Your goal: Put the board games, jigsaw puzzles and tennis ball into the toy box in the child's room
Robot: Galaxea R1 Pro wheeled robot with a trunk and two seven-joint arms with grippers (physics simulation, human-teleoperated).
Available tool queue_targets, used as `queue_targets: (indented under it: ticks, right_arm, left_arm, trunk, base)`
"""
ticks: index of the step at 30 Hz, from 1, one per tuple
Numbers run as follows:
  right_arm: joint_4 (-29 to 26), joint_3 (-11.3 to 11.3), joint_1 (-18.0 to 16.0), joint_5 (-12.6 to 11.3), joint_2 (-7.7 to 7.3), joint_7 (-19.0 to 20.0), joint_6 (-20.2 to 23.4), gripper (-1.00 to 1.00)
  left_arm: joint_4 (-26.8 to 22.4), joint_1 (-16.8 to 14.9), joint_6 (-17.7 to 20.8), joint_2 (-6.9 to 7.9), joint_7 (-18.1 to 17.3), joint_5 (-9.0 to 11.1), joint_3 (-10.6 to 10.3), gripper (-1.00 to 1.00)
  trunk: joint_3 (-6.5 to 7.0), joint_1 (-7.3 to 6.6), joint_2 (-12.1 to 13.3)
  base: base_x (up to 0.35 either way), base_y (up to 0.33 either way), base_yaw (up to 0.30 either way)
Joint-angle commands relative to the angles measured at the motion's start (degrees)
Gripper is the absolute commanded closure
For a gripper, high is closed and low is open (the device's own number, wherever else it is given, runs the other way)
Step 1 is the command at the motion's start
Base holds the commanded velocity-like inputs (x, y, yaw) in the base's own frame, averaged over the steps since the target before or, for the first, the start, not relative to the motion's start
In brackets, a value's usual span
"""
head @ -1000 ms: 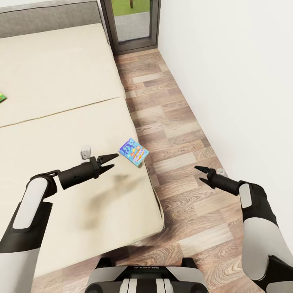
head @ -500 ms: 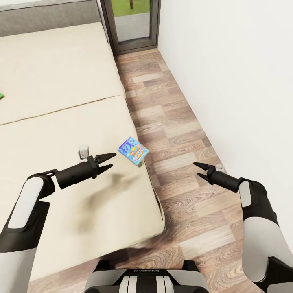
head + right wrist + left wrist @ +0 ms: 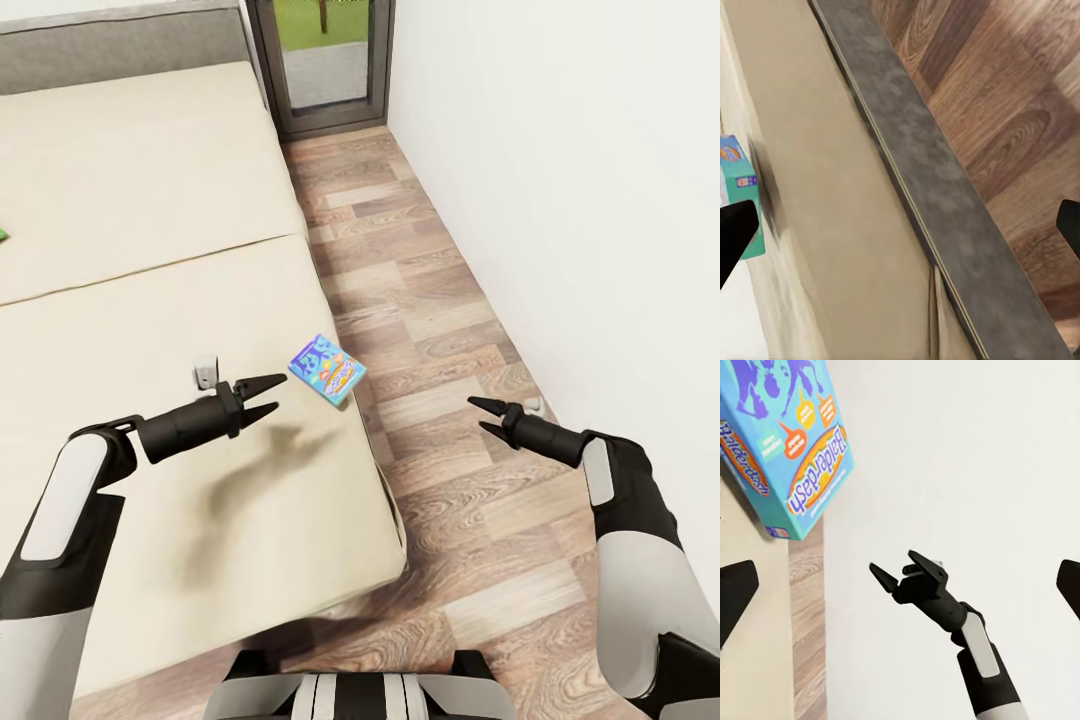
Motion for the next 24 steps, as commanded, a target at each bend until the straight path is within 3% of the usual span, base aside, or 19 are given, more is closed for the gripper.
queue_targets:
  ticks: [1, 16, 24]
  right_arm:
    - [-0.1, 0.0, -0.1, 0.0, -0.02, 0.5, 0.3, -1.00]
    - [-1.2, 0.3, -0.1, 0.0, -0.20, 5.9, 0.2, -1.00]
    - [-2.2, 0.4, 0.0, -0.1, -0.20, 7.2, 0.2, -1.00]
  left_arm:
    - [0.0, -0.1, 0.2, -0.06, 0.5, 0.6, 0.0, -1.00]
    - [0.0, -0.6, 0.2, -0.25, 0.7, 2.7, -0.1, -1.00]
    - [0.0, -0.6, 0.2, -0.22, 0.9, 3.3, -0.1, -1.00]
  trunk:
    - [-0.12, 0.22, -0.4]
    - [-1.44, 3.52, -6.4]
    - [-0.70, 3.52, -6.4]
  base:
    - [0.000, 0.000, 0.000]
    - [0.000, 0.000, 0.000]
    - [0.000, 0.000, 0.000]
